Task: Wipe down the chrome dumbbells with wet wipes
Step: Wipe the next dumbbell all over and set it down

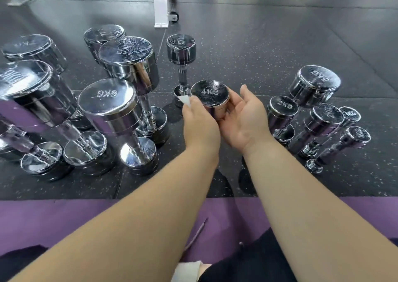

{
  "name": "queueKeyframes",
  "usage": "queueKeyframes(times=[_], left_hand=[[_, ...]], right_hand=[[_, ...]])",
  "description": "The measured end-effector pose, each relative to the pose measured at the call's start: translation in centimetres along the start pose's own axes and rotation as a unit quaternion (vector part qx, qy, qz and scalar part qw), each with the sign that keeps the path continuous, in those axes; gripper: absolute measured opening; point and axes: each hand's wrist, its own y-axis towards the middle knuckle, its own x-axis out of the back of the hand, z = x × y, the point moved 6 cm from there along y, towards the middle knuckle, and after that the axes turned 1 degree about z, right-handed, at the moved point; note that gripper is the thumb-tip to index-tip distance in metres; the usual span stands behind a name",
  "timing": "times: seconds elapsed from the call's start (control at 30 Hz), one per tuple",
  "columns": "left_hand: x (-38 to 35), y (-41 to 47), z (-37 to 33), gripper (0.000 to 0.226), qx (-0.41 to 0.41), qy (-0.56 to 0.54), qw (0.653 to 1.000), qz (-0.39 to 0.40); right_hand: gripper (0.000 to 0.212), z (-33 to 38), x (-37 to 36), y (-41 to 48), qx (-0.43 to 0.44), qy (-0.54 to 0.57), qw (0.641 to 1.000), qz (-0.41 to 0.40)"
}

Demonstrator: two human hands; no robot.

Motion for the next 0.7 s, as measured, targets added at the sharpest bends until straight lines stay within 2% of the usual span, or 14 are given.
queueKeyframes(times=[0.1,0.17,0.27,0.33,0.4,0.47,0.57,0.7], left_hand=[[-0.7,-0.3,-0.7,0.048,-0.031,0.027,0.999,-0.035],[-0.6,0.8,-2.0,0.048,-0.098,0.086,0.991,-0.027],[-0.4,1.2,-2.9,0.042,-0.234,0.19,0.954,0.003],[-0.6,0.4,-2.3,0.043,-0.262,0.241,0.934,0.024],[-0.8,0.0,-2.1,0.049,-0.242,0.235,0.941,0.028],[-0.6,1.1,-3.0,0.052,-0.183,0.191,0.964,0.021],[0.4,3.0,-3.2,0.039,-0.097,0.133,0.986,0.027],[0.3,-0.2,-0.5,0.046,-0.127,0.18,0.975,0.01]], right_hand=[[0.056,0.2,-0.1,-0.4,-0.008,-0.011,1.0,0.016],[0.055,0.2,0.0,-0.5,-0.012,-0.027,0.999,0.022],[0.055,0.2,0.1,-0.5,-0.016,-0.034,0.999,0.028],[0.054,0.2,-0.1,-0.6,-0.02,-0.021,0.999,0.029],[0.052,0.3,-0.6,-0.8,-0.022,-0.009,0.999,0.035],[0.051,0.3,-0.9,-1.1,-0.021,-0.003,0.999,0.04],[0.046,0.2,-0.7,-1.3,-0.01,-0.001,0.999,0.035],[0.04,0.1,-0.8,-1.0,-0.016,0.011,1.0,0.023]])
